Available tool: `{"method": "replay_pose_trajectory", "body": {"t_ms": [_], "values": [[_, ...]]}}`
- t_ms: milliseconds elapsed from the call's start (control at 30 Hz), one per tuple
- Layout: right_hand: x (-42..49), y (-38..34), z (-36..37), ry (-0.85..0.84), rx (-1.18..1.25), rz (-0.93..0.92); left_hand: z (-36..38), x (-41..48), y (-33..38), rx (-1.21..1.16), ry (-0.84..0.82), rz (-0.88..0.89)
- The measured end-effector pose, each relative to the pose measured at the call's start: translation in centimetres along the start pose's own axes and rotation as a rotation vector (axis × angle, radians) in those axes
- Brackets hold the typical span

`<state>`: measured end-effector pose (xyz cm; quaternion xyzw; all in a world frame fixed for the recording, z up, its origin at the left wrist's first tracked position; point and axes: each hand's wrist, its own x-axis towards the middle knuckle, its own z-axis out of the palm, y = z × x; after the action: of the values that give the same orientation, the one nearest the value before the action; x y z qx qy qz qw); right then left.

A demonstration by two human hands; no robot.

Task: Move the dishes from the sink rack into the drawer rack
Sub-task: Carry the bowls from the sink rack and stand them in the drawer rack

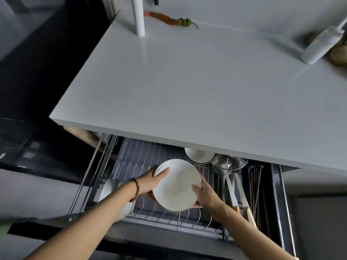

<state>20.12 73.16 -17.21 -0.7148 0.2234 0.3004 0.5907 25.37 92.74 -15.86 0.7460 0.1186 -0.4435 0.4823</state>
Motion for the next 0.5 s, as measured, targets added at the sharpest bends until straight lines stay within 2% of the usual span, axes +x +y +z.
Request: {"method": "replay_pose_trajectory", "body": {"t_ms": [167, 333, 500], "values": [[4.4, 2.9, 1.0, 0.138, 0.043, 0.010, -0.9, 7.0, -2.0, 0.188, -0.048, 0.099], [8.3, 5.8, 0.4, 0.218, 0.019, 0.043, 0.2, 12.2, -3.8, 0.135, -0.093, 0.123], [10.4, 7.8, -0.3, 0.244, -0.043, -0.045, 1.2, 14.9, -4.9, 0.194, -0.077, 0.135]]}}
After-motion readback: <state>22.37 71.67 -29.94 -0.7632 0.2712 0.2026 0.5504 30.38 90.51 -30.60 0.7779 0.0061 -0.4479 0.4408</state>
